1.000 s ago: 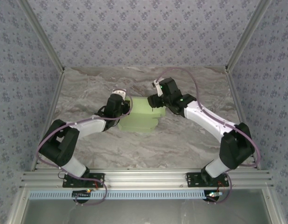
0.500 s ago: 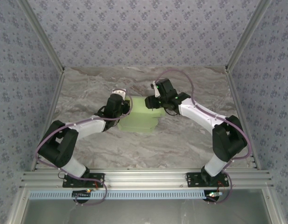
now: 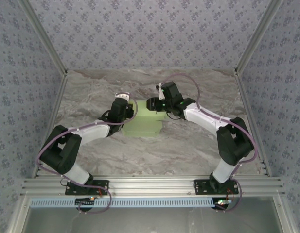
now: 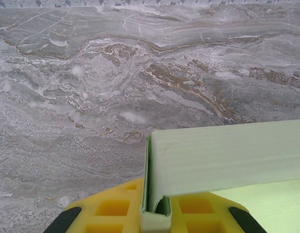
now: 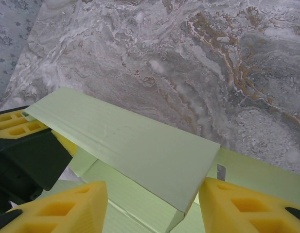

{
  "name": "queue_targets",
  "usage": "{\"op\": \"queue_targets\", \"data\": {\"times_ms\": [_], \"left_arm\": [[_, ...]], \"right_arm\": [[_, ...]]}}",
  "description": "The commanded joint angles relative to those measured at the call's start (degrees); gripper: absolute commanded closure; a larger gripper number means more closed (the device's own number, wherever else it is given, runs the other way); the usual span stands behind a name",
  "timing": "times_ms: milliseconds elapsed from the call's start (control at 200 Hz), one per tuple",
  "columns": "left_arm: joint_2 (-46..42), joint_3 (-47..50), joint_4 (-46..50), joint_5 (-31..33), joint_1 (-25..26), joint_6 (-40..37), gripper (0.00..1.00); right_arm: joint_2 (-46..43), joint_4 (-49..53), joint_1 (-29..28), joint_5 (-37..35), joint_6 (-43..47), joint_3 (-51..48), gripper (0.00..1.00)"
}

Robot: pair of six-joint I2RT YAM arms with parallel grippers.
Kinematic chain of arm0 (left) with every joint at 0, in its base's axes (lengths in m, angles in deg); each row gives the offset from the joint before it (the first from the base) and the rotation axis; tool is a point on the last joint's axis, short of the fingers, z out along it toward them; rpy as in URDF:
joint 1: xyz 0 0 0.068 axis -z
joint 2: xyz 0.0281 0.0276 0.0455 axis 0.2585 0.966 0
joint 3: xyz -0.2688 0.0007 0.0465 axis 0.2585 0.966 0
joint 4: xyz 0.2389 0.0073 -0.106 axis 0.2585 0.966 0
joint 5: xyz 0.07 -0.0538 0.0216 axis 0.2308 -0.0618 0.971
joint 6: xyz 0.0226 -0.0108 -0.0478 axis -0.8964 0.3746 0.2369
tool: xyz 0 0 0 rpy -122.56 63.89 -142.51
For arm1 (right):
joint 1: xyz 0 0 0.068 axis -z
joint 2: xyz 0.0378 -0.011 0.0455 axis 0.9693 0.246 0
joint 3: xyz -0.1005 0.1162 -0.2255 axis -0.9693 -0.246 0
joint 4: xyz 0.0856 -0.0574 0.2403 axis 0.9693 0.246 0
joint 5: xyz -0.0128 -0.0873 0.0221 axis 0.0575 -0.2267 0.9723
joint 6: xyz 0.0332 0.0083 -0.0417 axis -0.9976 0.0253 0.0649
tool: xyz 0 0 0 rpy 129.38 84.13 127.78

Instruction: Fold the paper box

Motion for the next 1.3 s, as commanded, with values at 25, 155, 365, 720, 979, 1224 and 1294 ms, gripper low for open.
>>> {"op": "queue_targets", "data": {"times_ms": [25,155,365,720,979,1224,1294], "left_arm": [[-0.8,-0.7,-1.7,-1.6,1.0,0.5,0.85],[-1.0,-0.5,-1.4,-0.4,0.9,0.3,0.85],[-1.2,0.1,-2.3,-0.1,0.8,0.4,0.85],[-1.9,0.2,-2.8,-1.0,0.8,0.9,0.85],[-3.0,0.9,-3.0,-0.8,0.8,0.7,0.85],[-3.2,0.9,-3.4,-1.3,0.8,0.8,0.85],[-3.1,0.9,-3.6,-1.4,0.9,0.9,0.85]], "right_arm": [[-1.5,0.7,-0.5,1.5,1.4,-0.2,0.45],[-4.8,7.6,-0.7,-4.6,6.5,-1.1,0.42],[-10.4,11.1,-1.7,-8.1,6.5,-8.3,0.38],[-11.4,3.3,-2.7,-8.1,-5.9,-16.7,0.31],[-11.0,-5.5,-1.1,-7.1,-15.8,-20.6,0.31],[-10.3,-11.2,0.7,-6.1,-19.7,-22.7,0.34],[-9.8,-12.4,0.8,-5.8,-20.6,-22.9,0.35]]}}
